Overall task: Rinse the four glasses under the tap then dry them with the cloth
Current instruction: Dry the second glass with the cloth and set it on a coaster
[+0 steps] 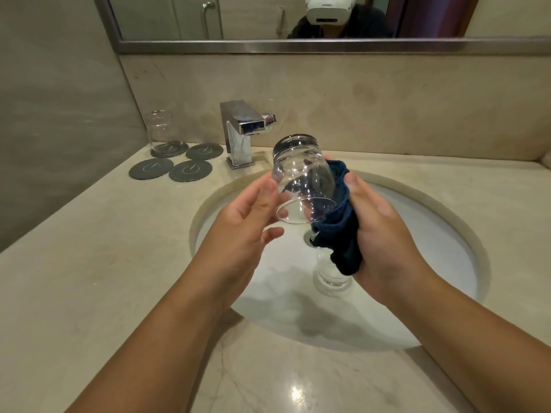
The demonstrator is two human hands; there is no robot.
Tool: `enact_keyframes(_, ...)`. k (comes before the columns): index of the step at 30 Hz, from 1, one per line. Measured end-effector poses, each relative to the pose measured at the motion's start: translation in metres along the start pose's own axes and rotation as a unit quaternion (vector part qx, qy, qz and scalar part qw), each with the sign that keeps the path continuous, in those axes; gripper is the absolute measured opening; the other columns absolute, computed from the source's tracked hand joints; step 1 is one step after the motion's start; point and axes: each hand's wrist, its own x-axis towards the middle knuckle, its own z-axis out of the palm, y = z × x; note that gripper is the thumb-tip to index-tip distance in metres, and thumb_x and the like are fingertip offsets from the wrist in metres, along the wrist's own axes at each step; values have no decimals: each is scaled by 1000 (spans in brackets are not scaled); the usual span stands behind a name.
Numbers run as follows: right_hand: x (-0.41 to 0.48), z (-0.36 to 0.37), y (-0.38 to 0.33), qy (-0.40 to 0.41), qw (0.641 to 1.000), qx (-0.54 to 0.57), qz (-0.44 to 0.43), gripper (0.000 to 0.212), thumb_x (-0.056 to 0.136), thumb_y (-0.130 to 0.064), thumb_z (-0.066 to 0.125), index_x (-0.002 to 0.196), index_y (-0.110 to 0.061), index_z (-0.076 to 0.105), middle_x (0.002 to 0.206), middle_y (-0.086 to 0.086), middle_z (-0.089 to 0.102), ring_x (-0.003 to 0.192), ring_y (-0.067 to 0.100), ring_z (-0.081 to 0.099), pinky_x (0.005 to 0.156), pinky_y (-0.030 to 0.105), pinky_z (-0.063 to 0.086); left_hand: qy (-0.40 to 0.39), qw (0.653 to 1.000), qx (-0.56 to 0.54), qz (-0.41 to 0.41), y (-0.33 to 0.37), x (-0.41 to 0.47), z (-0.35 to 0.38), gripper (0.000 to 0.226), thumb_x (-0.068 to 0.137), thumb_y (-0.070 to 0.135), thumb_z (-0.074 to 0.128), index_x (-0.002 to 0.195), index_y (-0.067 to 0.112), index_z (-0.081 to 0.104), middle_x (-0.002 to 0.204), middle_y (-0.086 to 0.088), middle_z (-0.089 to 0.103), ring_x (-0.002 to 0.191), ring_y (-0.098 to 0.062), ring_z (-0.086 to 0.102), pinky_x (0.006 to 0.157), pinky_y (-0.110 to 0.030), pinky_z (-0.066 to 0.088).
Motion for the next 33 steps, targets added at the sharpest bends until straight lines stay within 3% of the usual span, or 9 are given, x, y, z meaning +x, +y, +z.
enact_keyframes(4,1,-2,0,32,998,-40,-45,29,112,-33,49,128,-29,74,115,2,80,108,17,73,100,44,55,18,1000,-18,-10,-1,0,-1,47,95,37,67,141,25,66,114,-6,74,90,-16,71,80,-22,59)
enact_keyframes(6,-2,-1,-1,30,991,-97,-84,29,112,-32,51,131,-37,72,112,-3,80,107,18,73,103,55,56,18,998,-41,-32,1,0,-1,32,104,28,67,135,25,69,112,-9,75,91,-20,74,80,-25,62)
enact_keyframes(10,-8,2,-4,7,978,-160,-131,34,111,-32,51,139,-43,66,114,0,78,96,34,73,92,57,59,37,999,-33,-19,0,0,1,70,76,46,82,139,21,63,100,-2,81,91,-20,76,81,-26,62)
enact_keyframes(13,-6,2,-2,-11,986,-126,-105,35,112,-33,48,142,-37,65,127,-11,76,120,13,70,106,48,55,25,998,-62,-17,2,-2,0,84,67,48,94,139,21,62,106,-4,82,97,-22,77,83,-27,63)
enact_keyframes(18,0,2,0,-18,999,-31,-39,36,112,-33,46,141,-26,66,128,0,77,122,21,71,111,52,50,-7,999,-45,-14,4,-4,0,68,79,55,79,138,26,62,115,1,82,105,-15,77,87,-27,60)
enact_keyframes(22,3,-4,2,-2,997,-50,-64,33,110,-36,53,138,-30,69,130,-2,76,125,21,68,118,58,44,-9,1000,7,-25,0,-2,-2,40,86,50,79,121,32,73,99,18,78,92,0,69,85,-26,52)
enact_keyframes(26,-1,-3,-3,-6,986,-126,-106,32,110,-34,55,138,-38,68,128,-13,76,122,17,70,115,55,48,-5,997,-48,-59,4,-2,-4,39,84,45,81,113,21,75,100,-1,73,86,-13,70,81,-29,56)
enact_keyframes(29,-4,-4,-5,-34,973,-183,-133,34,111,-29,52,141,-41,65,126,-16,75,112,20,72,105,50,55,0,998,-21,-60,3,-3,-3,51,72,57,90,109,25,76,100,0,77,84,-12,74,80,-29,59)
enact_keyframes(33,-3,-5,-4,-42,980,-153,-121,33,112,-27,49,138,-35,67,129,-12,75,121,10,70,105,40,54,-12,997,-34,-64,3,-3,-4,49,70,53,83,110,23,78,100,0,79,84,-13,76,80,-28,62)
